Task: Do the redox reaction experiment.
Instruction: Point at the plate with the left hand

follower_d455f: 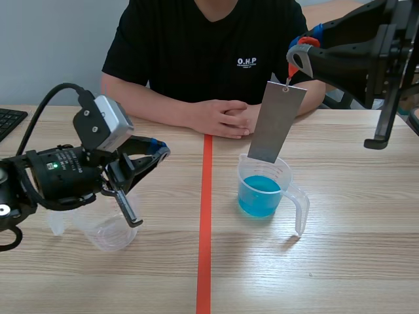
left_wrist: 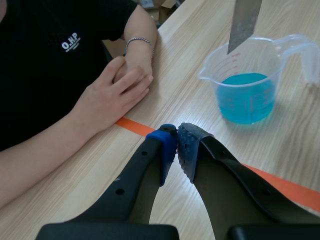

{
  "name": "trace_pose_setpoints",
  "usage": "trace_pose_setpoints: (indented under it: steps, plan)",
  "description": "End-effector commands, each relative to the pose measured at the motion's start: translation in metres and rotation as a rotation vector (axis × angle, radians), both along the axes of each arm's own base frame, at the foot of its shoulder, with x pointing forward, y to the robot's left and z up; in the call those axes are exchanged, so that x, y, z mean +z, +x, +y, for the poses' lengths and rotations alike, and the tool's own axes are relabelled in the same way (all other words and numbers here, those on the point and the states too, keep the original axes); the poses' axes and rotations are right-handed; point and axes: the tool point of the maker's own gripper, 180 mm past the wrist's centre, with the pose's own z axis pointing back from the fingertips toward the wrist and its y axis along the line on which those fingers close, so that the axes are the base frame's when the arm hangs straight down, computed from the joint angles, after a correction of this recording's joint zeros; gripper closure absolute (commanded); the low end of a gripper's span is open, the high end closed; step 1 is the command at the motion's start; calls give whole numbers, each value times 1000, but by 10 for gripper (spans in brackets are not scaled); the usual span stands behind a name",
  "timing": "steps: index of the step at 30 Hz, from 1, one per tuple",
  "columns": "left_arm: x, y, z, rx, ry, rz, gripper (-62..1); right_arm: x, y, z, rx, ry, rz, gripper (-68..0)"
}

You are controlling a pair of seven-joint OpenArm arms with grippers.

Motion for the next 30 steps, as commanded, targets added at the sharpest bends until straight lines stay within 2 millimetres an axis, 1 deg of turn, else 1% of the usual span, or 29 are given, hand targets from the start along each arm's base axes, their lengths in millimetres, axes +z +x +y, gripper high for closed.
trace_pose_setpoints:
  steps: [1,9,14,19,25,30]
  plan:
    - [5,2,-8,-22,-11,-20,-51,11,2,1,2,28,-28,-15]
    - [-9,14,-37,-46,-8,7,-51,12,2,1,2,31,-28,-15]
    - [-4,22,-52,-32,-38,-11,-51,12,2,1,2,31,-28,-15]
    - [-3,20,-68,-50,-31,-24,-51,12,2,1,2,31,-28,-15]
    - [-7,24,-82,-47,-27,-15,-51,12,2,1,2,31,-28,-15]
    - [-12,26,-88,-32,-30,-11,-51,12,2,1,2,31,-28,-15]
